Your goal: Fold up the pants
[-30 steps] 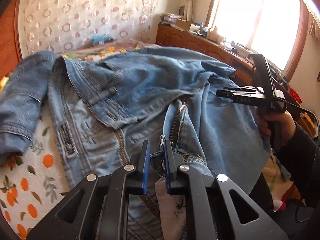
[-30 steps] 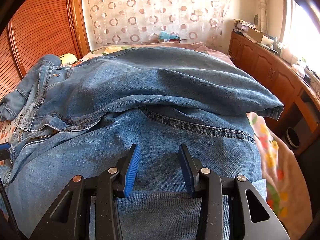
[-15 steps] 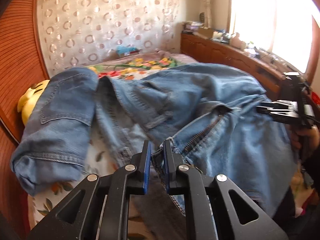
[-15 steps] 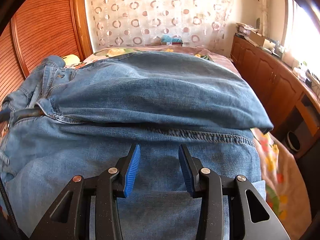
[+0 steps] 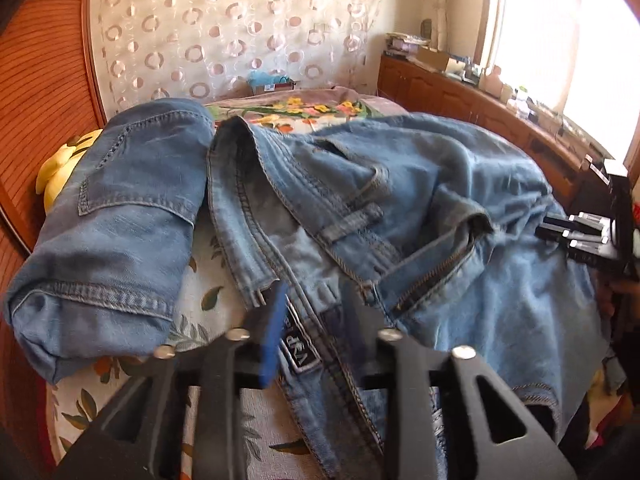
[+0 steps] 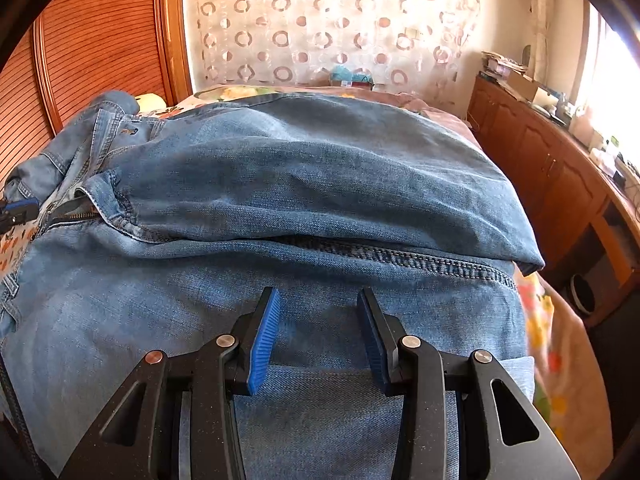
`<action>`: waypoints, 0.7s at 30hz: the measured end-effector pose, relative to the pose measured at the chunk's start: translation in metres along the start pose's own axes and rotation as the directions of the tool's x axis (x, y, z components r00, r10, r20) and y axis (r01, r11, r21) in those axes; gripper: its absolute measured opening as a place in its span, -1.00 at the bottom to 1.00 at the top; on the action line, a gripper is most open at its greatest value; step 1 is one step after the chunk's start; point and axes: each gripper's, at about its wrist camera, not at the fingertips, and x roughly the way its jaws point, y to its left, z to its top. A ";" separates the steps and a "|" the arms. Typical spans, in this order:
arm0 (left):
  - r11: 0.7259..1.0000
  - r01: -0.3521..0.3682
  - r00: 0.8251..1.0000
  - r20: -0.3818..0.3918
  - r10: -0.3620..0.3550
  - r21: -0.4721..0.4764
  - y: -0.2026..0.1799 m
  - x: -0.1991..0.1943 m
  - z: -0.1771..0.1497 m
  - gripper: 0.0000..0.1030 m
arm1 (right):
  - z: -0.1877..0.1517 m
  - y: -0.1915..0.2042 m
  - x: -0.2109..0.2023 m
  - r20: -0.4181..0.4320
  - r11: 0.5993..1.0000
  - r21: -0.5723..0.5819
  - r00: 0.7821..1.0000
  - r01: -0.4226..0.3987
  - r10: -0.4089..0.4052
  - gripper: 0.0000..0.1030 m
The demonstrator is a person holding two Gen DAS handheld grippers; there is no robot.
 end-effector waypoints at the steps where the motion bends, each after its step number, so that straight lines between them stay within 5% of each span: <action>1: 1.000 0.008 1.000 0.000 -0.008 -0.008 0.002 0.000 0.002 -0.13 | 0.000 0.001 0.000 0.000 1.000 -0.001 1.000 0.001 -0.001 -0.19; 8: 0.996 0.078 0.996 -0.040 -0.080 -0.044 -0.005 0.022 0.024 -0.05 | 0.002 0.007 -0.002 0.005 0.999 -0.021 1.000 0.029 -0.029 -0.19; 15: 0.996 0.079 0.986 -0.143 -0.082 -0.029 -0.018 0.054 0.032 -0.05 | 0.011 0.025 -0.012 0.043 1.000 -0.010 0.999 -0.027 0.028 -0.19; 21: 0.995 0.100 0.984 -0.148 -0.103 -0.026 -0.024 0.058 0.026 -0.06 | 0.009 0.036 0.006 0.006 0.998 -0.019 0.999 -0.053 0.053 -0.19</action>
